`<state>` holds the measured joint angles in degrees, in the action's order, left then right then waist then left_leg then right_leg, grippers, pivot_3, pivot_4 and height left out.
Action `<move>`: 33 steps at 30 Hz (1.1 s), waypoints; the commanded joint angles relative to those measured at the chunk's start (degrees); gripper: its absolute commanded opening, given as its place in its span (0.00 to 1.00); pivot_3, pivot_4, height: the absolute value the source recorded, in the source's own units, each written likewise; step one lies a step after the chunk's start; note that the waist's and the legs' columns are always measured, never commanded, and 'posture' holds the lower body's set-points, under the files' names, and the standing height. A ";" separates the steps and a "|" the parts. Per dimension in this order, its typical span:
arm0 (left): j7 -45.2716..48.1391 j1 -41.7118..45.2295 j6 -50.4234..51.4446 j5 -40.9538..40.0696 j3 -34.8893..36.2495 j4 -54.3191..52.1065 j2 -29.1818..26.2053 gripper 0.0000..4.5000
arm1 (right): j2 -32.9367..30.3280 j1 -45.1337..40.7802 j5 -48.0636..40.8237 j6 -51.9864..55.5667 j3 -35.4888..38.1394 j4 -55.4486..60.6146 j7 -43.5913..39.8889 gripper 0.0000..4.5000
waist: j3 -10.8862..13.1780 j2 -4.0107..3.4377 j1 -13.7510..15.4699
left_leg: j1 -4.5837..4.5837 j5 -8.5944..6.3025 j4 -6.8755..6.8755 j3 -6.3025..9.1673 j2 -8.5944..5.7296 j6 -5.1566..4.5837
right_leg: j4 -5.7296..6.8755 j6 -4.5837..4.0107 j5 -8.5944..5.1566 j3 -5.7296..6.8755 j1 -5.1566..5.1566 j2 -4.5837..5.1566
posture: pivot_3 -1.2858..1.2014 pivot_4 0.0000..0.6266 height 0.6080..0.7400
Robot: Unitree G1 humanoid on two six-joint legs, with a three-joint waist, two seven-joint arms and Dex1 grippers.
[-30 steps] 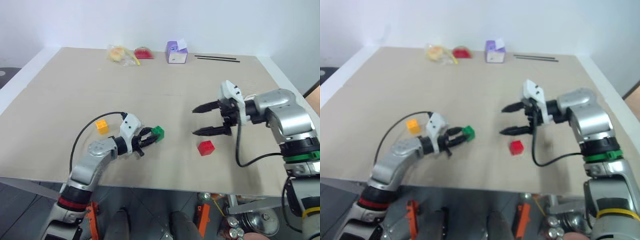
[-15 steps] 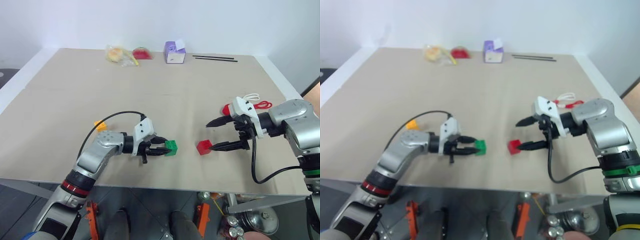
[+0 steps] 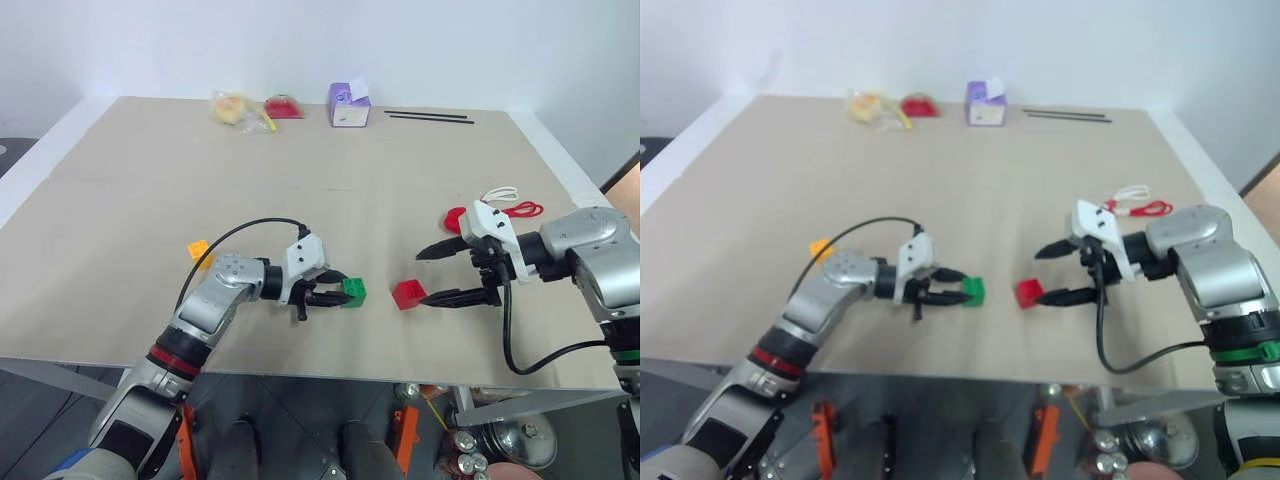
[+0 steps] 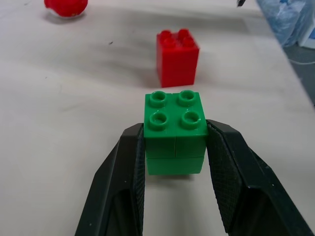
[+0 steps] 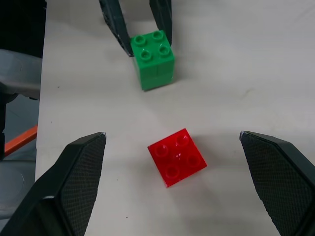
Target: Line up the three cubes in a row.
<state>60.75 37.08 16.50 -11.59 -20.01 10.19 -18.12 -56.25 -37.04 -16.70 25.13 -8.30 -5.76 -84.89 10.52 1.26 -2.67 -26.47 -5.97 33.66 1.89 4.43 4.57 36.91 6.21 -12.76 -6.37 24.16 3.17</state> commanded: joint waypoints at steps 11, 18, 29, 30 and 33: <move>3.70 1.11 -1.07 0.11 0.15 -0.68 0.50 0.66 | -0.96 -0.25 -0.93 0.25 2.63 1.83 0.66 1.00 | 0.00 0.00 0.00 | 0.00 0.00 0.00 0.00 0.00 0.00 | 0.03 0.00 0.00 0.00 0.00 0.00 | 0.52 0.24 1.00; 3.92 0.72 -0.68 0.07 0.81 -1.25 0.02 0.99 | -0.66 -0.77 -1.05 0.02 2.60 1.22 0.64 1.00 | 0.00 0.00 -0.01 | 0.00 0.00 0.00 0.00 0.00 0.00 | 0.03 0.00 0.00 0.00 0.00 0.00 | 0.52 0.24 1.00; -15.14 -5.57 11.67 -6.29 15.24 -18.62 1.81 0.99 | 4.82 -4.34 -8.99 6.09 6.17 4.94 3.81 1.00 | 0.00 0.00 -0.14 | 0.03 0.01 0.00 0.02 0.01 -0.01 | 0.13 0.01 0.00 0.00 0.01 0.00 | 0.52 0.24 1.00; -19.06 -6.54 13.22 -5.98 17.14 -20.85 2.51 0.99 | 5.98 -5.06 -9.63 7.11 6.34 5.35 4.82 1.00 | 0.00 0.00 -0.06 | 0.04 0.01 0.00 0.05 0.01 -0.02 | 0.15 0.02 0.00 0.00 0.00 -0.02 | 0.52 0.24 1.00; -29.96 -9.32 16.79 -5.34 22.75 -27.03 4.79 0.99 | 9.18 -7.22 -10.94 8.86 6.05 5.84 7.10 1.00 | 0.00 0.00 -0.06 | 0.05 0.02 0.07 0.11 0.01 -0.02 | 0.16 0.04 0.00 0.00 -0.10 -0.05 | 0.52 0.24 1.00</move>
<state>36.57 28.20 31.58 -16.82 -0.79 -12.17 -14.00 -47.54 -42.57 -25.97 33.16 -3.91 -1.52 -78.92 10.52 1.26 -2.72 -26.41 -5.96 33.78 2.00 4.44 4.55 37.06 6.25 -12.76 -6.37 24.06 3.12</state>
